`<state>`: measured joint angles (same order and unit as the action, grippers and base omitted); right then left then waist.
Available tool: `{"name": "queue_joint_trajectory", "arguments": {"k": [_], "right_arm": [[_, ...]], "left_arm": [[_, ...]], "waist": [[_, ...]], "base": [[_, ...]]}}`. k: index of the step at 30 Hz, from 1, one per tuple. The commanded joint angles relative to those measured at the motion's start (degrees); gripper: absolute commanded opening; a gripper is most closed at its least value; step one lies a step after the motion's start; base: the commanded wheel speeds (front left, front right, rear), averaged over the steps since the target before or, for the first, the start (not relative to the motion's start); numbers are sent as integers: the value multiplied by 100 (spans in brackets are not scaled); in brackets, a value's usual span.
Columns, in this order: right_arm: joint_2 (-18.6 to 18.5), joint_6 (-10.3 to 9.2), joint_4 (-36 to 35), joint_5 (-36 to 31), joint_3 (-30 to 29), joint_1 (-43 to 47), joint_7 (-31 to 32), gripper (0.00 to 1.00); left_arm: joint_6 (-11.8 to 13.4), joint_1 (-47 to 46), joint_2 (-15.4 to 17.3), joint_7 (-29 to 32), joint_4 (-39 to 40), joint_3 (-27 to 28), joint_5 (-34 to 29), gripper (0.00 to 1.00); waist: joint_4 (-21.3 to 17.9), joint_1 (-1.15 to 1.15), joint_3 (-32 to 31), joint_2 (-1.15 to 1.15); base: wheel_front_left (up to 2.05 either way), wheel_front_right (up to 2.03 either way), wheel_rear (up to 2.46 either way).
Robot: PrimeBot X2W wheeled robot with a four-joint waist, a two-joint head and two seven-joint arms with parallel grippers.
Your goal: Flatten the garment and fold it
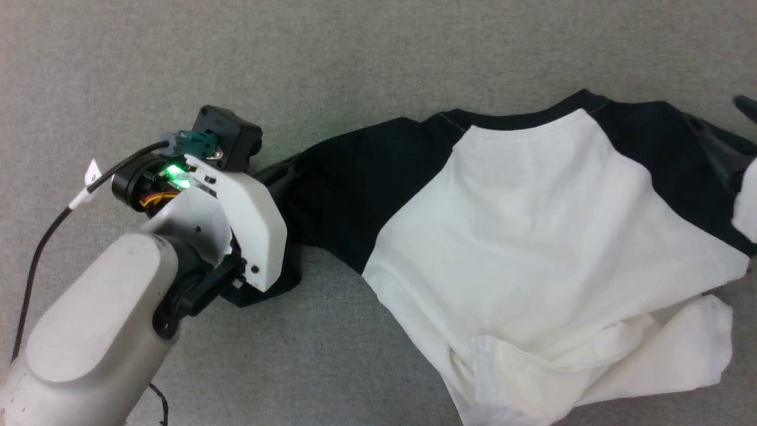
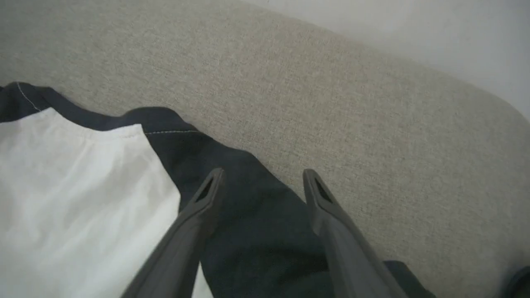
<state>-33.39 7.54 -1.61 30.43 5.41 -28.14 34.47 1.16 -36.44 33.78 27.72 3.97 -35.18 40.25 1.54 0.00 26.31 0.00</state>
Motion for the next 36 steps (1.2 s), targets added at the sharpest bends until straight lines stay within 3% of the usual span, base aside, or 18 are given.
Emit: {"name": "queue_joint_trajectory", "arguments": {"k": [1, 13, 21, 22, 23, 29, 36], "right_arm": [[-256, -5, 117, 26, 83, -132, 115, 100], [-1200, -5, 460, 581, 1229, -459, 259, 100], [-1542, -5, 662, 779, 1941, -643, 300, 100], [-1581, -5, 682, 822, 2027, -666, 338, 33], [-1617, -5, 690, 861, 2106, -696, 361, 0], [-1701, -5, 719, 931, 2381, -987, 77, 0], [-1207, -5, 926, 979, 1988, -1227, -1202, 0]], "left_arm": [[45, 14, -59, -43, 40, 2, -41, 0], [-31, -219, -304, -101, -42, -132, -61, 0], [-75, -326, -393, -120, -115, -173, -41, 0], [-81, -340, -403, -123, -131, -178, -39, 0], [-86, -353, -413, -126, -147, -182, -35, 0], [-127, -381, -466, -236, -277, -152, 32, 0], [-56, -418, -595, -1211, -319, 218, -85, 0]], "waist": [[141, 0, 175, 0], [344, 0, 520, 0], [435, 0, 668, 0], [440, 0, 682, 0], [444, 0, 695, 0], [383, 0, 643, 0], [227, 0, 233, 0]], "base": [[0, 0, 0], [0, 0, 0], [0, 0, 0], [0, 0, 0], [0, 0, 0], [0, 0, 0], [0, 0, 0]]}}
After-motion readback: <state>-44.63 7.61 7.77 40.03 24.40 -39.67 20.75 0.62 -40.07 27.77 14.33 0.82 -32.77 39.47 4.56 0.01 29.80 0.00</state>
